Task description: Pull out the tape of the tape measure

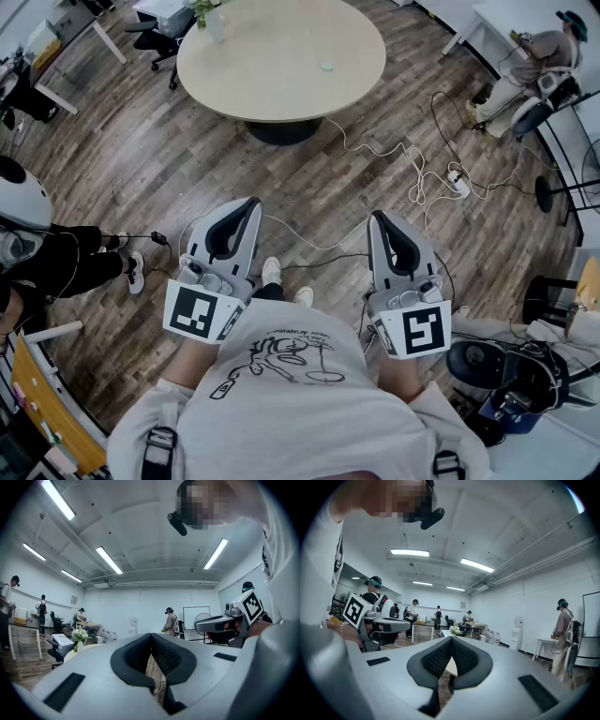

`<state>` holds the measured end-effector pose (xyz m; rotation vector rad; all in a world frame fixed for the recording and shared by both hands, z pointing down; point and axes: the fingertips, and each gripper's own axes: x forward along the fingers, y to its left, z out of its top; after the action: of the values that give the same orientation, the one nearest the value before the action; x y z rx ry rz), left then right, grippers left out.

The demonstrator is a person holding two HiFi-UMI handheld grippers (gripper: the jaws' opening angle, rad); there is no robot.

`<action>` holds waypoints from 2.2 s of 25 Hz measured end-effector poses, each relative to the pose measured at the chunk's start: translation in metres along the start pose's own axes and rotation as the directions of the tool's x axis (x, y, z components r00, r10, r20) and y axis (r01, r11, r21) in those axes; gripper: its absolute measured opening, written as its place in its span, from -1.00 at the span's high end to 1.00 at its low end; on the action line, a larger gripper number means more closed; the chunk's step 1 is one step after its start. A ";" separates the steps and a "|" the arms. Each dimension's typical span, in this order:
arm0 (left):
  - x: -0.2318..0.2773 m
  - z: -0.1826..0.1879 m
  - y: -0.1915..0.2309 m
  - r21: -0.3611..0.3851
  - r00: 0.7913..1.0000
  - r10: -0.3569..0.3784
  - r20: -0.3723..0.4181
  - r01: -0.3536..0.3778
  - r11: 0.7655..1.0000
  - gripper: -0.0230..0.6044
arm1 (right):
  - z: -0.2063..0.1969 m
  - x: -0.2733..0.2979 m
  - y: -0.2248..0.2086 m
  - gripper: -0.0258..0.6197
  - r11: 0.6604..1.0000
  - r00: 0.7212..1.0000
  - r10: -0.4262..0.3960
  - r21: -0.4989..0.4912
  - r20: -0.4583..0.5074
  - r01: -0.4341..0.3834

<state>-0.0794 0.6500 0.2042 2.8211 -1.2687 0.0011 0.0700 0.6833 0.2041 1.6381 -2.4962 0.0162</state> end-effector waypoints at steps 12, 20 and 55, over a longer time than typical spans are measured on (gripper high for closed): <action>0.004 0.009 0.075 -0.004 1.000 -0.004 -0.005 0.004 1.000 0.86 | 0.024 0.075 0.016 0.90 1.000 1.000 -0.015 -0.013 0.011 0.015; 0.001 0.010 0.122 -0.003 1.000 -0.007 -0.016 0.007 1.000 0.86 | 0.025 0.117 0.039 0.90 1.000 1.000 -0.008 0.005 -0.014 0.009; 0.344 -0.015 0.189 0.013 0.996 0.089 -0.030 -0.088 0.996 0.86 | 0.000 0.326 -0.263 0.90 1.000 0.999 0.020 -0.011 0.028 -0.020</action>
<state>0.0080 0.2678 0.2346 2.7607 -1.3903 0.0557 0.1828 0.2803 0.2285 1.6205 -2.5288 -0.0172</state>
